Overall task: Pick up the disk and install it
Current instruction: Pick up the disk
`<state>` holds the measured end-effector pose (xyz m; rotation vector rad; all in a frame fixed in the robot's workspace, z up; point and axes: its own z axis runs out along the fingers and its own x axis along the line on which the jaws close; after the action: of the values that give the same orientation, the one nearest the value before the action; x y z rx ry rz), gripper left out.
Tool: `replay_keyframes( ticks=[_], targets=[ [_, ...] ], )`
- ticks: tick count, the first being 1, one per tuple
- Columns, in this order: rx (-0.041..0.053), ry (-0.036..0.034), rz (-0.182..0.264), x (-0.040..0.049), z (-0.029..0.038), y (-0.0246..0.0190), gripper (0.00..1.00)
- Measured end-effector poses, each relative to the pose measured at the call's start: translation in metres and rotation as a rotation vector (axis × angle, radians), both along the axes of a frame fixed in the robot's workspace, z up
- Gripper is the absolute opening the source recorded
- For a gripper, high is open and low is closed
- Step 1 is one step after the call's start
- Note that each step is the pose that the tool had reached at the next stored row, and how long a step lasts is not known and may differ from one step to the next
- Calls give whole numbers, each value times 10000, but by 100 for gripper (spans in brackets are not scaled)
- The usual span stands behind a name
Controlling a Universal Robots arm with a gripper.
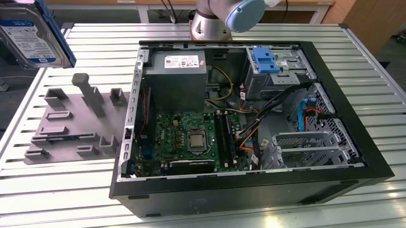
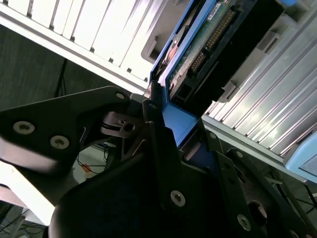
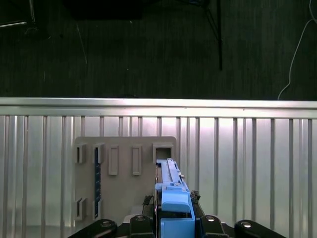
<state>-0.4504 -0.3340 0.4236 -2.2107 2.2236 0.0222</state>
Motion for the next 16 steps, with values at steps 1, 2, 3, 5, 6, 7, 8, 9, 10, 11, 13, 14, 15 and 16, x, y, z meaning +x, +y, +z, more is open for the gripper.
replay_keyframes(
  ticks=[1, 2, 3, 5, 6, 7, 8, 9, 10, 11, 13, 14, 15, 16],
  targets=[
    [1, -1, 0, 0, 14, 0, 36],
    [1, -1, 0, 0, 29, 0, 36],
    [0, -2, 0, 0, 39, 0, 36],
    [0, -1, 0, 0, 59, 0, 36],
    [1, -2, 0, 0, 67, 0, 36],
    [1, -1, 0, 0, 76, 0, 36],
    [0, -1, 0, 0, 85, 0, 36],
    [0, -1, 0, 0, 94, 0, 36],
    [0, 0, 0, 0, 101, 0, 36],
    [0, 0, 0, 0, 109, 0, 36],
    [0, -2, 0, 0, 124, 0, 36],
    [1, -1, 0, 0, 132, 0, 36],
    [0, -1, 0, 0, 140, 0, 36],
    [0, -1, 0, 0, 147, 0, 36]
  ],
)
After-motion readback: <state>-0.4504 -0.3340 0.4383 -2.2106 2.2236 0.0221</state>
